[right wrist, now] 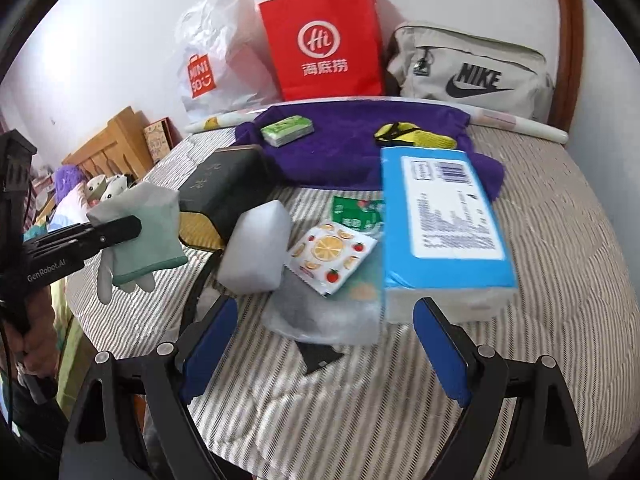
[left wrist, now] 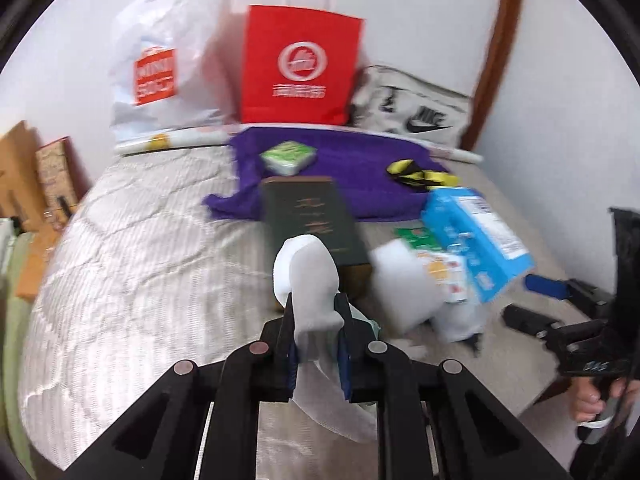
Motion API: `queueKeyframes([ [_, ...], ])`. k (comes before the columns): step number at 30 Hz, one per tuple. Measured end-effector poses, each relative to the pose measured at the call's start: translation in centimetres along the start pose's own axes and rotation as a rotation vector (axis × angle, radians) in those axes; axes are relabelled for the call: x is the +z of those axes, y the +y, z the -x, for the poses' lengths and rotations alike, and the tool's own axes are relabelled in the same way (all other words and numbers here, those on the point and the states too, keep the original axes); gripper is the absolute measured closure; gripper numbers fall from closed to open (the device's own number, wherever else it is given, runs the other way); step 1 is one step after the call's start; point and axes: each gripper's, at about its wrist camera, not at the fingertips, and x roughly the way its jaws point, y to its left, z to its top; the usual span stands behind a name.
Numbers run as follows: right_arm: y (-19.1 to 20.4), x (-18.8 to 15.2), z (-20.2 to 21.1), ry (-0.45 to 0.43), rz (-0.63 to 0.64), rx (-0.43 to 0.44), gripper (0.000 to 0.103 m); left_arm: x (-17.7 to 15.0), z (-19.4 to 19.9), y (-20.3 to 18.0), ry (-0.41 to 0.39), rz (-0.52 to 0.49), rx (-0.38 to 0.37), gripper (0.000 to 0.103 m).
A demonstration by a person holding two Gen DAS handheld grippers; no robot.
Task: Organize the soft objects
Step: 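Lift the white glove with the left tool while the right tool grasps the white sponge block, then carry the glove with the left tool while the right tool carries the sponge block toward the towel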
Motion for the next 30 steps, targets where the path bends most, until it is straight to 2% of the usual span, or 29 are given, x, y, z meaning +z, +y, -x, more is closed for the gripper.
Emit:
queueKeyframes([
  [4,1.4,1.0,-1.8,0.007,0.017,0.017,0.014,-1.4,-2.0,1.4,0.050,0.004,0.054,0.088],
  [9,3.4,1.8,-4.8,0.051,0.045,0.015,0.014,-2.3,-2.9,3.5,0.061,0.069,0.044,0.088],
  [16,5.7,2.0,-7.0,0.055,0.113,-0.039,0.014,-3.0,-4.1,5.2,0.075,0.108,0.007,0.087],
  [22,6.2,1.7,-9.3,0.102,0.120,-0.048,0.015,-3.4,-4.9,6.0,0.081,0.129,-0.023,0.086],
  [24,6.5,1.6,-9.6,0.084,0.130,-0.076,0.020,-3.5,-5.0,6.1,0.080,0.136,-0.032,0.086],
  [27,6.6,1.6,-9.9,0.050,0.156,-0.129,0.053,-3.6,-5.1,6.4,0.079,0.152,-0.044,0.086],
  [30,6.3,1.7,-9.4,0.049,0.152,-0.110,0.053,-3.7,-5.1,6.3,0.079,0.158,-0.046,0.086],
])
